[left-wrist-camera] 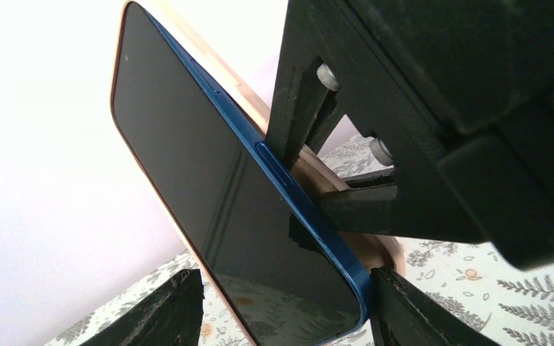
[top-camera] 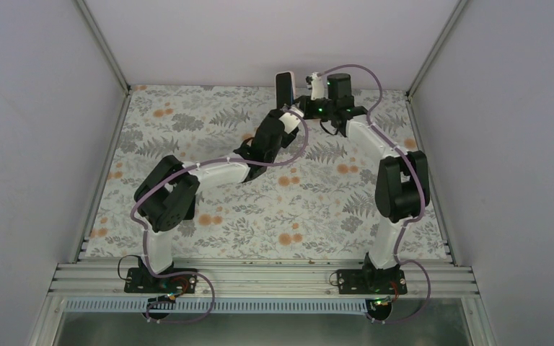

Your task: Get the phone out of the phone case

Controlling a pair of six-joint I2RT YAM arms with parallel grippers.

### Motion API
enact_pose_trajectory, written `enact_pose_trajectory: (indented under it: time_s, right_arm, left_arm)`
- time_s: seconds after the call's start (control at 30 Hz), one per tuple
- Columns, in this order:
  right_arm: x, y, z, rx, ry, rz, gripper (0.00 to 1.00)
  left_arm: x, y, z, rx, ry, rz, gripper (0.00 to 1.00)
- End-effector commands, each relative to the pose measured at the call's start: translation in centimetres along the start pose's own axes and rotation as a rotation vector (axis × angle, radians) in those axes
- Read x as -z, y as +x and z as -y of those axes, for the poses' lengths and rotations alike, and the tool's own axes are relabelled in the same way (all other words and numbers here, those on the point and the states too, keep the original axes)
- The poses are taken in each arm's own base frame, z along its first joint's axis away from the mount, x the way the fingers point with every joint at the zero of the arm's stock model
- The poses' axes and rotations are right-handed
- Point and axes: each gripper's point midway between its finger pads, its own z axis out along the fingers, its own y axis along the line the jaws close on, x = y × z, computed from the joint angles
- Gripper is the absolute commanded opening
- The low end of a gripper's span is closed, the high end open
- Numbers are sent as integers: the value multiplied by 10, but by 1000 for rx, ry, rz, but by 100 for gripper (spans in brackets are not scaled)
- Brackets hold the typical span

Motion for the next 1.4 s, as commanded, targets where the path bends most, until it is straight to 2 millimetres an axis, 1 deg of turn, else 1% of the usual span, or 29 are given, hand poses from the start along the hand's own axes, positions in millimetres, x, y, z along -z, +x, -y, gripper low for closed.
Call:
enact_pose_trajectory:
  time_s: [0.0,0.03,0.1,0.2,0.3,0.37,0.43,0.53,0.67,0.77,0.87,0.93,1.03,1.1,1.17,1.27,1.33,1.37]
  right_arm:
    - [16,-7,-51,43,-127,14,4]
    - [15,-2,-51,43,-123,6,4]
    - [11,13,-47,29,-120,-26,4]
    - [6,35,-36,8,-109,-80,3]
    - [5,48,-32,-19,-120,-116,3]
    - [6,49,-32,-29,-130,-120,3]
    - [8,46,-29,-58,-148,-119,3]
    - [9,45,-33,-85,-199,-130,4]
    - [11,49,-42,-110,-257,-147,3]
    - [13,51,-45,-120,-273,-161,3]
    - [14,52,-47,-119,-295,-187,3]
    - [14,55,-44,-128,-307,-216,3]
    - [17,61,-53,-144,-400,-256,3]
    - [14,65,-65,-111,-494,-304,3]
    - [14,76,-70,-124,-562,-361,4]
    - [25,89,-75,-142,-621,-387,3]
    - [32,91,-82,-147,-659,-387,3]
    - [36,90,-86,-138,-672,-380,3]
  left_arm:
    - [-6,-5,-53,17,-210,6,57]
    - [-4,-7,-60,12,-244,19,57]
    - [5,-14,-79,8,-325,56,58]
    - [11,-23,-103,-13,-409,89,62]
    - [19,-33,-116,-60,-460,130,63]
    - [28,-42,-124,-85,-498,178,63]
    - [32,-45,-128,-118,-527,200,64]
    - [36,-48,-138,-158,-578,229,64]
    - [29,-42,-148,-161,-598,218,64]
    - [25,-41,-155,-182,-633,217,69]
    - [28,-49,-166,-191,-690,233,71]
    - [29,-52,-169,-190,-703,238,72]
    - [27,-51,-172,-177,-708,238,73]
    - [25,-46,-173,-168,-714,235,72]
    - [23,-43,-174,-168,-711,236,69]
    - [25,-42,-175,-165,-704,257,61]
    - [19,-39,-174,-165,-674,254,55]
    - [16,-37,-176,-161,-671,245,50]
